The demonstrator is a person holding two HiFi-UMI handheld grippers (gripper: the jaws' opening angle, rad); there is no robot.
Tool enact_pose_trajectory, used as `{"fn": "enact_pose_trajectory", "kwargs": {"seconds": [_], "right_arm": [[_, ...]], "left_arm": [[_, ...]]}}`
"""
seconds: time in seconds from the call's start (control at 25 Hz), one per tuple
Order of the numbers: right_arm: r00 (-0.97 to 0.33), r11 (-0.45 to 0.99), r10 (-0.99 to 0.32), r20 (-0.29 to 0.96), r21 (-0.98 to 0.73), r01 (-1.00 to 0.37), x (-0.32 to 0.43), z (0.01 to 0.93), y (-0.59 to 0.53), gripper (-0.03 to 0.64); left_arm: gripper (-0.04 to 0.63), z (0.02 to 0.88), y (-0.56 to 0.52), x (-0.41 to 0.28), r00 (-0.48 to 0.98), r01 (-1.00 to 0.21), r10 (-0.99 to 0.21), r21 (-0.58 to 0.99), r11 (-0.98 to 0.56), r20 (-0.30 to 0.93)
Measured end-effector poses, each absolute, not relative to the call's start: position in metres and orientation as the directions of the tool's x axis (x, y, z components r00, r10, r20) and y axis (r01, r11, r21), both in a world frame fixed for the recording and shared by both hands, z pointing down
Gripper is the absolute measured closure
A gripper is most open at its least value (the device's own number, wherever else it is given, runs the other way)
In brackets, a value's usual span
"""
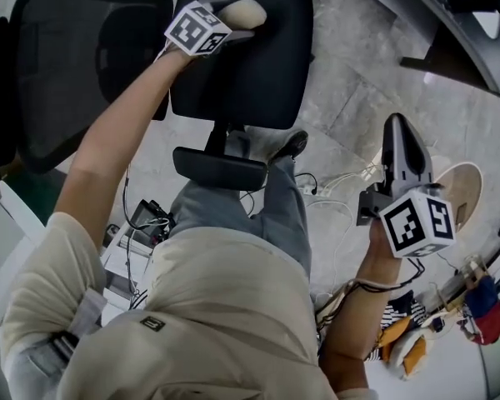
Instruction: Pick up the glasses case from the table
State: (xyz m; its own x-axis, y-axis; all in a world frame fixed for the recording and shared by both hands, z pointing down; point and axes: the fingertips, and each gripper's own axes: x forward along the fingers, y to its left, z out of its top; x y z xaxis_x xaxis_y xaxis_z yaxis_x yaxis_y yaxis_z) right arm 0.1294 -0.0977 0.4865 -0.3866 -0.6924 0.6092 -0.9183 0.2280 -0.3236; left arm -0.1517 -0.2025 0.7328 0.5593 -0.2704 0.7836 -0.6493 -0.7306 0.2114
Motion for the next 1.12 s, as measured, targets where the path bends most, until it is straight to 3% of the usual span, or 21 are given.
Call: {"fn": "enact_pose_trajectory", "kwargs": {"seconds": [0.52,1.12], "right_arm": [[-0.423,0.308,-0.727,0.541,-0.294,-0.905,0.116,0.429,-0.111,0.589],[-0.502,0.412,-0.743,0.443,-0.29,-0.864,0.094,0.355,-0.121,0.589]], "left_arm": [[0.173,0.596,-0.209,-0.16,0.646,-0.716,-0.474,0.262,-0.647,0.598],[0.175,0.419,-0.181,-0.168,0.694,-0.717,-0.633,0.247,-0.651,0.344]]}}
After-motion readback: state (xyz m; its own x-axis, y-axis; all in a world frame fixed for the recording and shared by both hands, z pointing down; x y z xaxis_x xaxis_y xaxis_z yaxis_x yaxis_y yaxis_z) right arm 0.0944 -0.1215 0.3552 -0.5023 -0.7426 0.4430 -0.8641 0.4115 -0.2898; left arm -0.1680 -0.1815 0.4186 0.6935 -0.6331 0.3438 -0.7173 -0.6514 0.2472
